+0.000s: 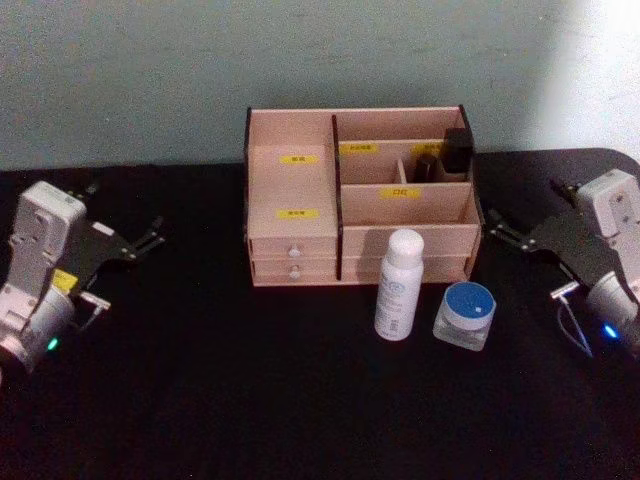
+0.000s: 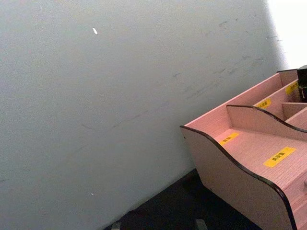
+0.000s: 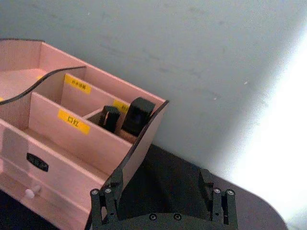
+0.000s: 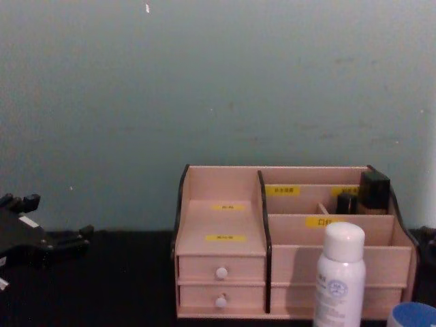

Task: Pick up the facial cleanser and watermelon frost from the table and place them into the tiered storage box.

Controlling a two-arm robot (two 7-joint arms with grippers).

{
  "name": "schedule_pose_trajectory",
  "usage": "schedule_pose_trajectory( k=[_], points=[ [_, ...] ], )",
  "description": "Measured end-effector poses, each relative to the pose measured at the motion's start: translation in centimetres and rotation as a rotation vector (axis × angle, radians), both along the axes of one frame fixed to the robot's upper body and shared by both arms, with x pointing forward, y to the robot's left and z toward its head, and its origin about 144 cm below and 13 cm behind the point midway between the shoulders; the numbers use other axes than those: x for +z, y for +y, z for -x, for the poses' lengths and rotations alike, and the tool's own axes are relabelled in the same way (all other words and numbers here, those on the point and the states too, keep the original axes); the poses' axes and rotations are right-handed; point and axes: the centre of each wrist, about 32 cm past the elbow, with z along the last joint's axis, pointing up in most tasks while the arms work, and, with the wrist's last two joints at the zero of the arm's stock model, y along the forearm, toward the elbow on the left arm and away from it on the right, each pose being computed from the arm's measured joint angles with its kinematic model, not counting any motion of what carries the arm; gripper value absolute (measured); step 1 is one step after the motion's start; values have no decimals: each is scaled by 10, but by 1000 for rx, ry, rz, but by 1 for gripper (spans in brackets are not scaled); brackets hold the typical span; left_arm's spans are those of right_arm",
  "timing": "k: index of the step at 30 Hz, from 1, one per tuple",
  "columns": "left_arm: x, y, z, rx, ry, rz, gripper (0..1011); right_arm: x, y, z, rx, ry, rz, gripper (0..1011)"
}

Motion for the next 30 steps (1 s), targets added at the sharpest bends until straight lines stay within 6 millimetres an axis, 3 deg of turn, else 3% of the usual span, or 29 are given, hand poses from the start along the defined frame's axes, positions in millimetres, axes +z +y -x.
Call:
schedule_pose_trajectory(
  k=[7, 17, 24, 30],
  points=[
    [0, 0, 0, 0, 0, 0, 1001, 13, -8, 12, 25, -36, -6, 1002],
    [0, 0, 0, 0, 0, 0, 1001, 38, -22, 43, 232, 47, -73, 1002],
    [0, 0, 0, 0, 0, 0, 1001, 39, -20, 54, 382, 134, -108, 1003],
    [0, 0, 0, 0, 0, 0, 1001, 35, -16, 53, 486, 201, -122, 1003]
  ],
)
